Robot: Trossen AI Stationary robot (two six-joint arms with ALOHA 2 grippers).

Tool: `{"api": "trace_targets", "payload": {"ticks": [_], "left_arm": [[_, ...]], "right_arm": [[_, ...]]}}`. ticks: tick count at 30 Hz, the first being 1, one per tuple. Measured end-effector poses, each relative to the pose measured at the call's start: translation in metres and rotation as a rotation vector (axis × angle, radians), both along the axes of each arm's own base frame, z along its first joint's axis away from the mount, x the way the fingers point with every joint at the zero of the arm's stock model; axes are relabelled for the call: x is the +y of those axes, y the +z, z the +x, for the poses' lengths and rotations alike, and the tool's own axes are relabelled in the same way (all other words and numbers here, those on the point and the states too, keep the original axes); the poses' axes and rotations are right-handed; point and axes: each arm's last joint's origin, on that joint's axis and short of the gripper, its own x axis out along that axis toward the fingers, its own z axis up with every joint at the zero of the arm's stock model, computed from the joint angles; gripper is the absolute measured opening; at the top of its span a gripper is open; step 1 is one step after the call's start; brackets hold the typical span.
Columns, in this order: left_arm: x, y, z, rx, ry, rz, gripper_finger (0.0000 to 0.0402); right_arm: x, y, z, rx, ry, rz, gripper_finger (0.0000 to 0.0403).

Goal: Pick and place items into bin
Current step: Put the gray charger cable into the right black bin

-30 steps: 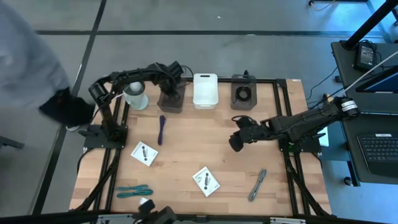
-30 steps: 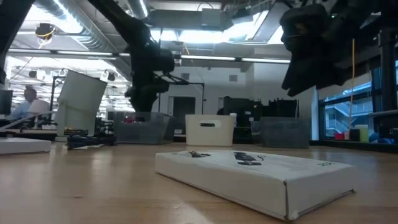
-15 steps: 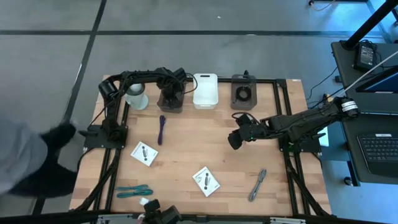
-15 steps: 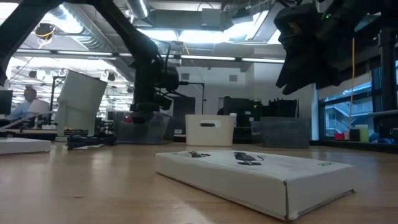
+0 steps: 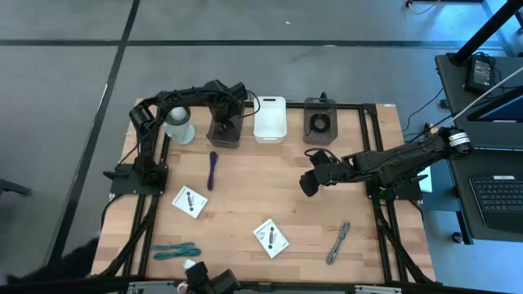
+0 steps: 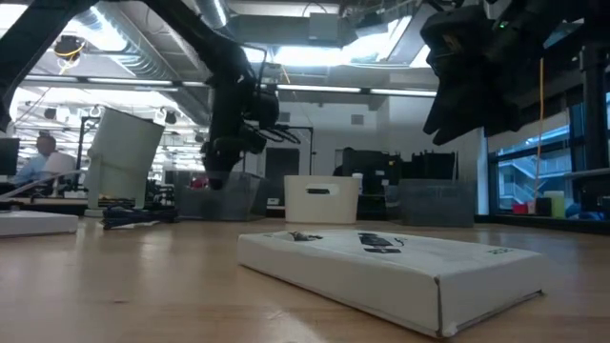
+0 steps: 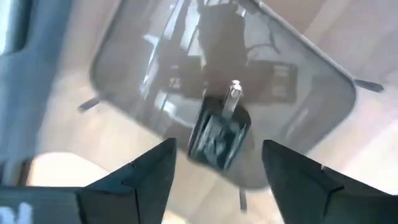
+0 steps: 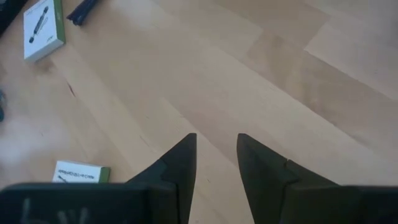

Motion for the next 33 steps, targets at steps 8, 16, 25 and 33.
{"api": "trace_targets", "payload": {"ticks": [8,16,25,33], "left_arm": [[-0.028,0.048,0.011,-0.077,0.090,0.035,0.0236],[-0.096,0.101,0.021,-0.252,0.169,0.194,0.0231],[-0.184,0.135,0.042,-0.540,0.010,0.250,0.0177],[-0.246,0.114,0.057,-0.658,-0.215,0.224,0.0141]], "right_arm": [[0.000,-0.001,-0.001,0.023,0.034,-0.029,0.0119],[-0.001,-0.003,-0.004,0.073,0.081,-0.071,0.0119],[-0.001,-0.007,-0.010,0.147,0.107,-0.045,0.0119],[0.002,0.017,-0.017,0.277,0.049,0.054,0.0067]]}}
